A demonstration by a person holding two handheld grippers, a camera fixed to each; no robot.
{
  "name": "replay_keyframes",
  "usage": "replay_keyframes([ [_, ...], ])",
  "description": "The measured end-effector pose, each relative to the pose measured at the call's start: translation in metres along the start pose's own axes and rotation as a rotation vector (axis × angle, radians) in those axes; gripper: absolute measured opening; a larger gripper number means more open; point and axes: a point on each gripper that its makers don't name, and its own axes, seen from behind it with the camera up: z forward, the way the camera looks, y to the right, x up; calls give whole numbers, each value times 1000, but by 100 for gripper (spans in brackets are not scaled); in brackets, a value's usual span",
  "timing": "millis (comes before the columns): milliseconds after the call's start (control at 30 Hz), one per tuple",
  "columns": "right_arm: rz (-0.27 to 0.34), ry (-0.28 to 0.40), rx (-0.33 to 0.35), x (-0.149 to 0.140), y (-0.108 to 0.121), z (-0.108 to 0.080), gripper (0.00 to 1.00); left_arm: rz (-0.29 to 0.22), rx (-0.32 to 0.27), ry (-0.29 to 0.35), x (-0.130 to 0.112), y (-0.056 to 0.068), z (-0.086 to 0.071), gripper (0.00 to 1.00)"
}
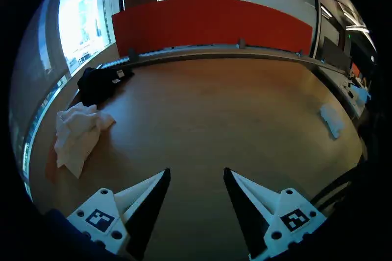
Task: Fold towel
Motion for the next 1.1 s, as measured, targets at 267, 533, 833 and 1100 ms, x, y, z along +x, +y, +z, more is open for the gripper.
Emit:
replay_keyframes([
  [267, -17, 71, -11, 28, -24, 1, 99, -13, 31, 91, 29, -15, 4, 80],
  [533, -44, 155, -2, 65, -64, -1, 99, -5, 54, 258, 79, -31, 1, 80],
  [833, -65, 213, 29, 92, -121, -2, 99, -43, 74, 399, 121, -51, -3, 80],
  [1100, -75, 234, 46, 106, -170, -2, 99, -64, 73, 484, 145, -66, -8, 80],
])
